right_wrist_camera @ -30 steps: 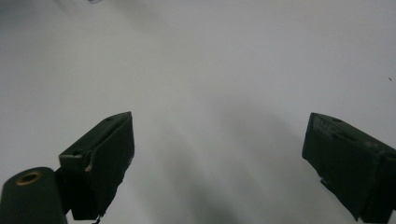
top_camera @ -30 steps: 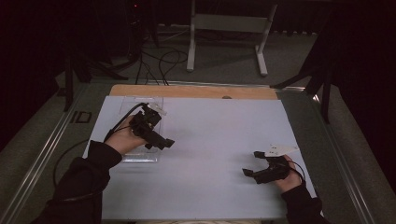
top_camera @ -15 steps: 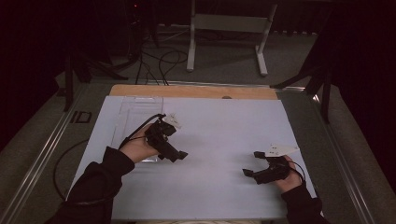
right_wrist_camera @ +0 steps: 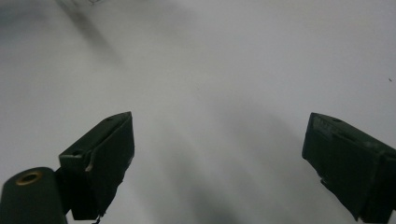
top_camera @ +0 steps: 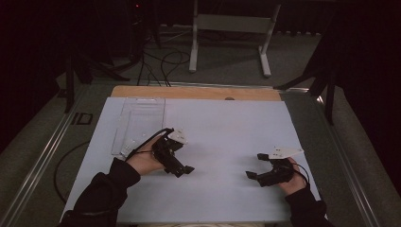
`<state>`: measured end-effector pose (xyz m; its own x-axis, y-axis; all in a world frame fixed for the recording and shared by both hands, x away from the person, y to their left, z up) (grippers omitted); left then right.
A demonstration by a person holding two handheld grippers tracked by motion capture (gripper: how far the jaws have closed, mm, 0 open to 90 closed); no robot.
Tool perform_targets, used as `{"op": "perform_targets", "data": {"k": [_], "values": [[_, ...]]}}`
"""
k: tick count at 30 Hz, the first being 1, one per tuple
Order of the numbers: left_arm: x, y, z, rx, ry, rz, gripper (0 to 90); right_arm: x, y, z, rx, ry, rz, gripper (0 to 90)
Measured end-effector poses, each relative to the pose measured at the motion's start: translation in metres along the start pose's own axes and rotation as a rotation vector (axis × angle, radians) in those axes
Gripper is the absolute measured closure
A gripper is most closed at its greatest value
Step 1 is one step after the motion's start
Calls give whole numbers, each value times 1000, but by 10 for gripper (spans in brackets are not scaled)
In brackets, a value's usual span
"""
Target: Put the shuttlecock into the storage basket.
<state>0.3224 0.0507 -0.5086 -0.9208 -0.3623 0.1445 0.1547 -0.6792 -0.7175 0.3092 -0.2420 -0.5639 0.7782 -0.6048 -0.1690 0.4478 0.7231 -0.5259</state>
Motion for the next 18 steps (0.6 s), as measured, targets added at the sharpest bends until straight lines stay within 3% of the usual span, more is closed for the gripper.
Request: {"op": "perform_targets", "data": {"k": [18], "values": [[8,-4,-41,-17,-7,-2,0,0,0,0,-4,-3,-1,94]]}}
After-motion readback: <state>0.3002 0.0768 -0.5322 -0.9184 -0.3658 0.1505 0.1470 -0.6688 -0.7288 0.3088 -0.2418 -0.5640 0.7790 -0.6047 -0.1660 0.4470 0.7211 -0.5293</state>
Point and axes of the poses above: each handheld gripper's, and its own axes: y roughly forward along the jaws, z roughly out of its top, x roughly to its right, the point moved 7 cm from there along y, roughly forward along the jaws, and after that the axes turned 7 degrees about x, right-handed, at the moved point
